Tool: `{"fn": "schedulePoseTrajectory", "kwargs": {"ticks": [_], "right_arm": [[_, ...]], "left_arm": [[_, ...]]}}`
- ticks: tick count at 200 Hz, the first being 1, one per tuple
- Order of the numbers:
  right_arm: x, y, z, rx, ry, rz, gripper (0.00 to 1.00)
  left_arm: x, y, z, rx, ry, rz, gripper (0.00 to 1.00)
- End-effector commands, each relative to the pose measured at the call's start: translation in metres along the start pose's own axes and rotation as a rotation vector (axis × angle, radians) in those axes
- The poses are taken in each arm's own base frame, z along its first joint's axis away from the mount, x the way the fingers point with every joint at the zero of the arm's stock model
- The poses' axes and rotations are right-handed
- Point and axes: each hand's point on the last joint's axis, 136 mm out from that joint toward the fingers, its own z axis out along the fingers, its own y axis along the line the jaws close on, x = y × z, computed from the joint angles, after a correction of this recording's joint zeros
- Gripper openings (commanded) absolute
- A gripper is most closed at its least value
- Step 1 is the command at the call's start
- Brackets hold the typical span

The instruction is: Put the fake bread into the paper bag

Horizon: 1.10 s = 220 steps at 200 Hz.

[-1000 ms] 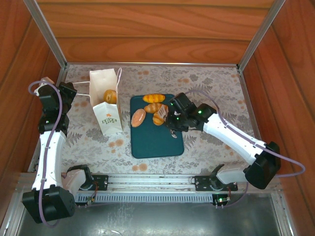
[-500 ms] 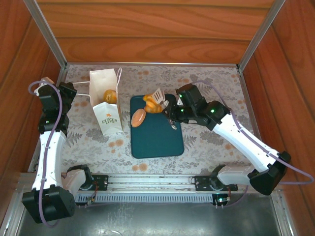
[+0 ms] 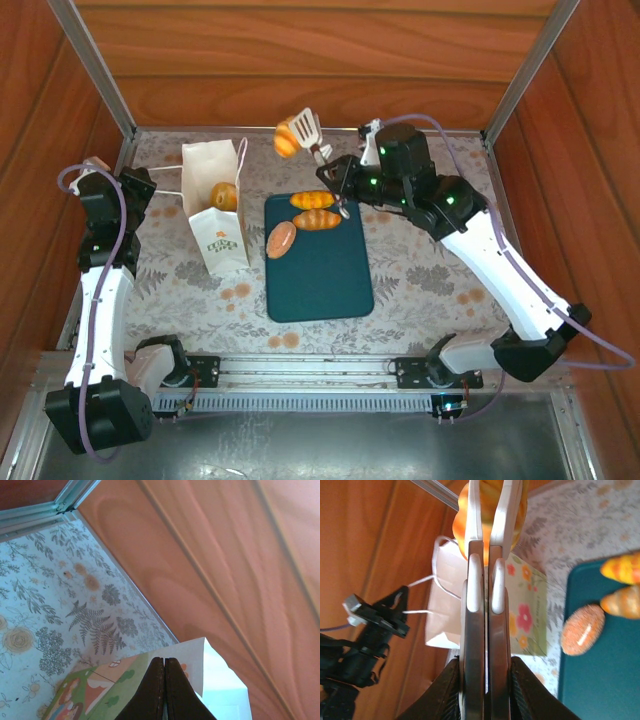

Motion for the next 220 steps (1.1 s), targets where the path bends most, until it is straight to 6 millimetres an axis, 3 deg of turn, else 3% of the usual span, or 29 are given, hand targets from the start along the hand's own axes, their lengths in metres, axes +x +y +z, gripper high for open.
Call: {"fn": "schedulePoseTrajectory", "kwargs": {"ticks": [1,40,76,78,82,110,220], "right_arm": [[-0.027,0.037,-0.003,-0.116,-0.059,-0.079,0.26],[-0.038,0.073,0.012,-0.227,-0.01,-0.137,0.27],[-0.034,0.103,0.021,-0.326,0.058,-0.172,0.27],[-0.032,0.098,0.033,-0.313,0.078,-0.165,0.27],[-0.029,0.099,0.038,-0.313,0.09,-0.165,0.27],[-0.013,0.103,0.054,-0.315,0.15,-0.184,0.28],[0.045,0.073,0.1,-0.187,0.335,-0.27,0.29]], "left_arm": [[-0.007,-0.007,-0.005,0.021,-0.024,0.0,0.0],[-0.007,-0.007,-0.004,0.021,-0.024,-0.001,0.0],[-0.007,-0.007,-0.004,0.023,-0.022,-0.002,0.0],[-0.007,-0.007,-0.004,0.023,-0.024,-0.002,0.0],[-0.007,-0.007,-0.004,0.023,-0.023,-0.002,0.0],[-0.007,-0.007,-0.005,0.021,-0.024,-0.001,0.0],[-0.009,-0.009,-0.004,0.026,-0.026,-0.003,0.0]]}}
